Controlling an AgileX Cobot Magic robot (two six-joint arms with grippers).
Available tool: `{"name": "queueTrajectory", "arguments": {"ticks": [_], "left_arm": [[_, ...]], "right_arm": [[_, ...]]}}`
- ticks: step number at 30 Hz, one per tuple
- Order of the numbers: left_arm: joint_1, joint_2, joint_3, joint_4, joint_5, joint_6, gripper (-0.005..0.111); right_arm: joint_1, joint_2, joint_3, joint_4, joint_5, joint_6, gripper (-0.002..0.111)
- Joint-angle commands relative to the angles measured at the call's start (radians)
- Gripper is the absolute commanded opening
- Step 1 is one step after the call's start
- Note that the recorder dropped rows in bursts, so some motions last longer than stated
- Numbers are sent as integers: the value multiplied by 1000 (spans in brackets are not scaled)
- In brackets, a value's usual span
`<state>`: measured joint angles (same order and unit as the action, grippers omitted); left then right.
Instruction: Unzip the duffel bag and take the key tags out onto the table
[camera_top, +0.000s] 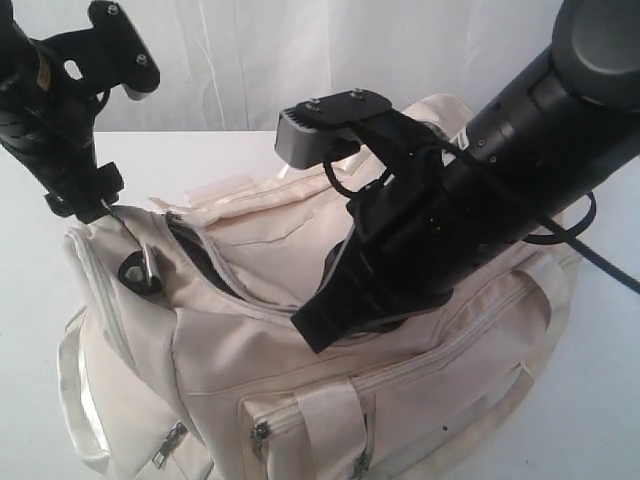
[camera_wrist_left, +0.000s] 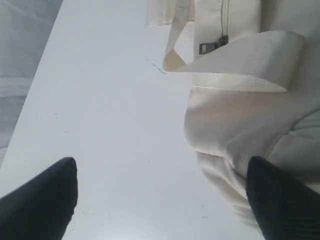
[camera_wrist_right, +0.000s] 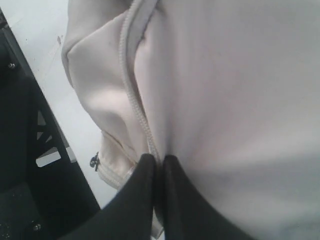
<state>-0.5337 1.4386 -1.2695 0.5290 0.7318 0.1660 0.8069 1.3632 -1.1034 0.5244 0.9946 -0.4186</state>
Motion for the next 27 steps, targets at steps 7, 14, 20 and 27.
{"name": "queueTrajectory", "arguments": {"ticks": [7,14,20,27], "left_arm": [[-85,-149,-34,-111,283,26,88],[-85,-221,-34,-453,285,212,88],[-85,-228,-28,-706,360,417,88],[-85,-228,33,-759,268,590,88]], "right_arm": [[3,-16,11,-9,18,-3,2],[3,-16,7,-5,-18,-75,39],[3,-21,-26,-5,-7,-75,59],[3,-99,-100,-63,-5,-66,59]]}}
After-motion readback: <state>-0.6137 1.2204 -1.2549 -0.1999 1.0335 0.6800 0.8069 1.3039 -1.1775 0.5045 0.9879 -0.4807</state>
